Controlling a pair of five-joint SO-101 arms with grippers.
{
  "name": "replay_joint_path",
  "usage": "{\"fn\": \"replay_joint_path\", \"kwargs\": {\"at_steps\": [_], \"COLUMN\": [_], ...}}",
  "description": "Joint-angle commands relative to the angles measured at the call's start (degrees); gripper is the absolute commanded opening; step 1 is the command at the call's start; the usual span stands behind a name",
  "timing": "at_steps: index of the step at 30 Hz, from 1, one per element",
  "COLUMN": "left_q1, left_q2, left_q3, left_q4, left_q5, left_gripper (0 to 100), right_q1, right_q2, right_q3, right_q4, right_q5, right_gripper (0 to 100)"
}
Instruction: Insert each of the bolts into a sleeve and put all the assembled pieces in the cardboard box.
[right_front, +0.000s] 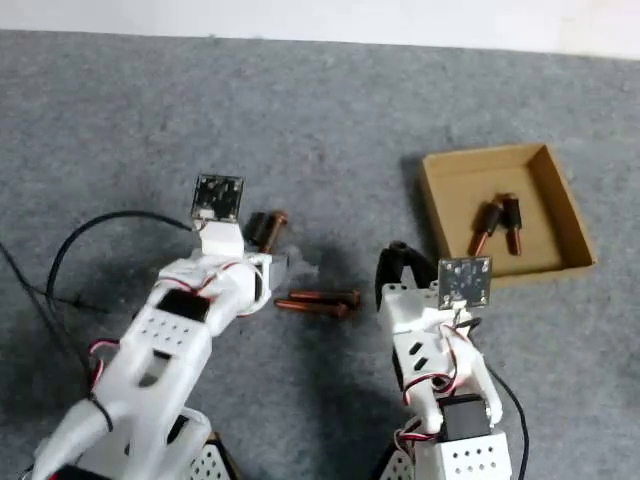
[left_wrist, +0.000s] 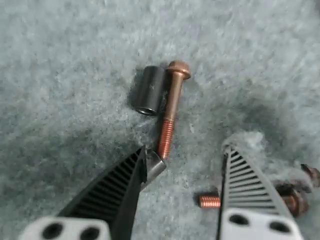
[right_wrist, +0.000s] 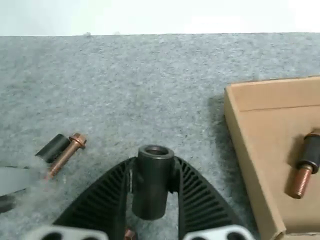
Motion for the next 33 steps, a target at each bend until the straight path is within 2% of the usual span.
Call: {"fn": "replay_joint_path", "kwargs": {"at_steps": [1, 4, 8, 13, 18, 21, 23, 27, 33], "left_q1": [2.0, 5.0, 8.2, 7.6, 7.6, 7.6, 7.8, 7.6, 7.6], "left_q2": [1.8, 2.3, 2.3, 2.3, 3.6, 9.2, 15.1, 26.2, 32.8], "left_q3": [-5.1, -5.7, -6.7, -11.1, -11.8, -13.4, -16.5, -22.8, -28.4], "left_q4": [0.7, 0.7, 0.8, 5.5, 3.3, 0.6, 0.3, 0.3, 3.7], "left_q5": [-3.7, -7.6, -7.9, -8.0, -8.0, -9.1, -11.7, -12.0, -12.0], "left_gripper": [23, 23, 23, 23, 23, 23, 23, 23, 23], "right_q1": [0.7, 0.7, 0.7, 0.7, 0.7, 0.7, 0.7, 0.7, 0.7], "right_q2": [-1.1, -1.1, -1.1, -1.1, -1.1, -1.1, -1.1, -1.1, -1.1], "right_q3": [1.5, 1.5, 1.5, 1.5, 1.5, 1.5, 1.5, 1.5, 1.5], "right_q4": [0.1, 0.1, 0.0, 0.0, 0.0, 0.0, 0.0, 0.0, 0.0], "right_q5": [0.6, 0.6, 0.7, 0.7, 0.7, 0.7, 0.7, 0.7, 0.7], "right_gripper": [0.5, 0.5, 0.5, 0.5, 0.5, 0.5, 0.5, 0.5, 0.5]}}
